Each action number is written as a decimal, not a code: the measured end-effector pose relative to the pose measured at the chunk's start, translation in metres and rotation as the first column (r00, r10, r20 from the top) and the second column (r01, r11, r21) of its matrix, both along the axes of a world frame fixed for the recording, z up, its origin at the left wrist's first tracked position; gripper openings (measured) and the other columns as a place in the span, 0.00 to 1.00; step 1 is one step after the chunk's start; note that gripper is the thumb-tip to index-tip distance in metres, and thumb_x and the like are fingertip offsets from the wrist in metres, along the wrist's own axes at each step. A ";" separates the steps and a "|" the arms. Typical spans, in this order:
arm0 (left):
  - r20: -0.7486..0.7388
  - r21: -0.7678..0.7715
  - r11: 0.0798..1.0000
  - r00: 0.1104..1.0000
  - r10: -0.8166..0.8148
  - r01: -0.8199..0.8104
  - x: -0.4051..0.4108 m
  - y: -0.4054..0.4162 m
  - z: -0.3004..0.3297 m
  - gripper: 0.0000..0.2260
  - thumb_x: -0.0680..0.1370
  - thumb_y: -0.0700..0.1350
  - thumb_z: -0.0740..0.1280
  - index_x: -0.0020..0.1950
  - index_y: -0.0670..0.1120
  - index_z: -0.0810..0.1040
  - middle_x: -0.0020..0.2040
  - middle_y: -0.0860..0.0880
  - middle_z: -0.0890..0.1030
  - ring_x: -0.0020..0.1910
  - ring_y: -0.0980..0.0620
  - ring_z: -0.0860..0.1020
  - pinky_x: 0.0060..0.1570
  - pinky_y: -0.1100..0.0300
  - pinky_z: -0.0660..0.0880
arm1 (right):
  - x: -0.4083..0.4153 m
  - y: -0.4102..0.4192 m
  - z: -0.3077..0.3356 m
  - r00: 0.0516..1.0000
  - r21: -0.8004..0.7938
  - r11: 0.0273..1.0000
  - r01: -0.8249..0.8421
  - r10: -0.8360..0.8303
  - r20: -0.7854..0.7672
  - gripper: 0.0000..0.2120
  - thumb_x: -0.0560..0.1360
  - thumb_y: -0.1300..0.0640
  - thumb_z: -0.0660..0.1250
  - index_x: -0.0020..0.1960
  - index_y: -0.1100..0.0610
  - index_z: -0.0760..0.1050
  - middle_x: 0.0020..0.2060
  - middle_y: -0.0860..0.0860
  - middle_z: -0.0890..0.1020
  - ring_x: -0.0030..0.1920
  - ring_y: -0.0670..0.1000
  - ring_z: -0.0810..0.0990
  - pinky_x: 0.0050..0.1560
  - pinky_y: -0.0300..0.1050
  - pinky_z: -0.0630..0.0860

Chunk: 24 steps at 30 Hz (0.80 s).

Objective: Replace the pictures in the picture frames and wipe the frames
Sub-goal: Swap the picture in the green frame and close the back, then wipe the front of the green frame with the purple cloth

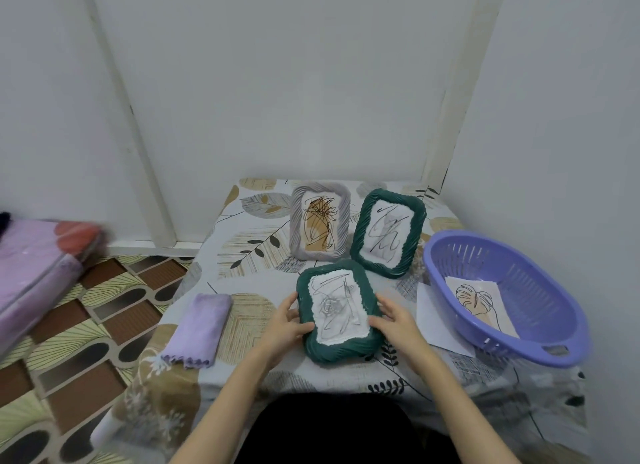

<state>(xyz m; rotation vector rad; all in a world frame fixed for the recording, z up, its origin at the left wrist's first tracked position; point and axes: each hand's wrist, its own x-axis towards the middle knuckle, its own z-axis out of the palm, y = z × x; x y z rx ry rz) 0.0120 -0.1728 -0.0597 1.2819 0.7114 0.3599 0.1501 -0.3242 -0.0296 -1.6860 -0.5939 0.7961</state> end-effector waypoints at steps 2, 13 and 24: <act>-0.115 0.191 0.981 0.993 -0.010 0.032 -0.008 0.005 0.000 0.31 0.73 0.28 0.64 0.73 0.42 0.59 0.61 0.42 0.74 0.56 0.47 0.74 0.55 0.56 0.74 | -0.003 -0.002 -0.011 0.932 -0.208 0.976 -0.063 0.132 0.336 0.21 0.74 0.65 0.64 0.67 0.56 0.68 0.51 0.51 0.75 0.50 0.49 0.73 0.45 0.34 0.68; -0.619 0.697 0.520 0.781 0.087 0.494 -0.031 0.019 -0.010 0.25 0.80 0.55 0.52 0.75 0.46 0.58 0.77 0.44 0.53 0.77 0.47 0.47 0.74 0.49 0.45 | 0.004 -0.011 -0.049 0.485 -0.527 0.839 0.135 0.408 0.774 0.37 0.68 0.33 0.39 0.71 0.46 0.62 0.59 0.48 0.69 0.60 0.51 0.66 0.57 0.46 0.62; -0.667 0.656 0.755 0.458 0.588 -0.014 -0.079 0.081 0.012 0.22 0.77 0.46 0.60 0.68 0.37 0.63 0.67 0.36 0.68 0.66 0.37 0.67 0.65 0.48 0.66 | -0.003 -0.014 -0.053 0.456 -0.538 0.823 0.183 0.414 0.788 0.43 0.64 0.32 0.30 0.73 0.45 0.58 0.71 0.48 0.63 0.68 0.51 0.60 0.62 0.48 0.59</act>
